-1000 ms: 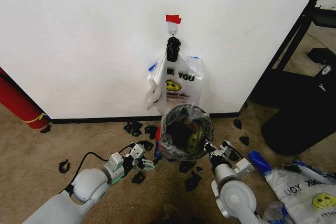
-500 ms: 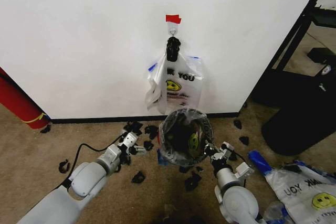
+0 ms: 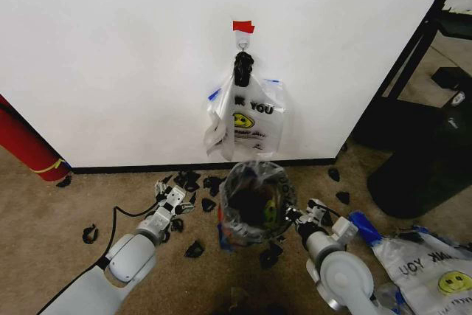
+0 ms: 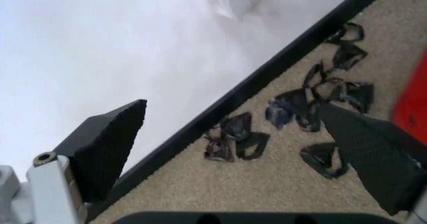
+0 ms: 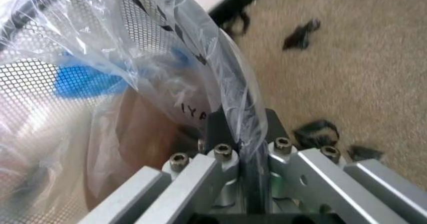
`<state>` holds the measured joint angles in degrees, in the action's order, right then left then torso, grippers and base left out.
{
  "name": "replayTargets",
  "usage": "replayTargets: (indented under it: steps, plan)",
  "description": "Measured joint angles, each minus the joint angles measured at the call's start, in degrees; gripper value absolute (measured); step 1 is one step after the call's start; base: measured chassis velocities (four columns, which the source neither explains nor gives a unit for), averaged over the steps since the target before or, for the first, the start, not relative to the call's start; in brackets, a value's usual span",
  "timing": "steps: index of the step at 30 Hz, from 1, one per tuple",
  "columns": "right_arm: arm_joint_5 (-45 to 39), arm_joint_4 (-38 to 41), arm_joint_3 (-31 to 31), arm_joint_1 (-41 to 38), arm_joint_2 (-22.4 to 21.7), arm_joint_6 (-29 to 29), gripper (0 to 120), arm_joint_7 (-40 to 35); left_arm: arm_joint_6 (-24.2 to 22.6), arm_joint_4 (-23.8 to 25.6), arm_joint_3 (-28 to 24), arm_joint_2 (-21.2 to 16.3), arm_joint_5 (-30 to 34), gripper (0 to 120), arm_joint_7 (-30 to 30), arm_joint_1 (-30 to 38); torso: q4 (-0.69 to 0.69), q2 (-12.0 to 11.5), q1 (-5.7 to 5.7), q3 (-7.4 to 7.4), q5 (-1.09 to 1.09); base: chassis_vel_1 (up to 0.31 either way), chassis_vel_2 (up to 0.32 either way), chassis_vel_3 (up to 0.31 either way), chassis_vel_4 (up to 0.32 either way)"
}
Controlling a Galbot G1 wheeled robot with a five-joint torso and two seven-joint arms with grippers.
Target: Pick up the garbage bag from the wall and place it over the trash bin.
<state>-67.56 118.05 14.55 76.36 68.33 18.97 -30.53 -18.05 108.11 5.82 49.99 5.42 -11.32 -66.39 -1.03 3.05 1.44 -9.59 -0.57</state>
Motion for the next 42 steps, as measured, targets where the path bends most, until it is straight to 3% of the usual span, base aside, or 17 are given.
replayTargets:
  steps: [6, 18, 24, 35, 36, 41, 42]
  plan:
    - [1.2, -0.8, -2.0, -3.5, 0.1, 9.0, 0, -3.7, 1.1, -0.1, -0.1, 0.1, -1.3, 100, -0.9, -0.2, 0.0, 0.0, 0.0, 0.0, 0.0, 0.0, 0.0, 0.0, 0.0]
    - [5.6, -3.3, -4.0, -4.5, 0.3, 11.1, 1, -5.0, 1.8, -0.3, -0.5, 0.3, -1.5, 100, -0.8, -0.7, 0.0, 0.0, 0.0, 0.0, 0.0, 0.0, 0.0, 0.0, 0.0]
    - [6.2, -3.6, -4.0, -4.0, 0.3, 10.2, 25, -4.8, 2.2, -0.1, -0.5, 0.3, -1.6, 100, -0.8, -1.2, -0.01, 0.0, 0.0, 0.0, 0.0, 0.0, 0.0, 0.0, 0.0]
    - [6.3, -1.9, -3.2, -2.2, -0.4, 10.1, 59, -4.6, 2.4, 0.0, -0.3, 0.1, -1.6, 100, -0.9, -1.5, 0.0, 0.0, 0.0, 0.0, 0.0, 0.0, 0.0, 0.0, 0.0]
    - [6.7, -0.3, -2.8, -1.2, -0.7, 9.9, 69, -3.8, 2.9, 0.0, -0.2, 0.1, -1.6, 100, -1.2, -1.6, -0.01, 0.0, 0.0, 0.0, 0.0, 0.0, 0.0, 0.0, 0.0]
    - [11.2, 2.9, -2.5, 0.9, -1.2, 6.3, 82, 1.1, 4.5, 0.2, 0.0, 0.6, -0.5, 100, -3.0, -1.4, 0.0, 0.0, 0.0, 0.0, 0.0, 0.0, 0.0, 0.0, 0.0]
    - [16.8, 3.4, -2.5, 2.0, -1.4, -0.4, 90, 5.9, 6.1, 0.5, 0.4, 1.4, 1.3, 100, -4.5, -0.9, 0.0, 0.0, 0.0, 0.0, 0.0, 0.0, 0.0, 0.0, 0.0]
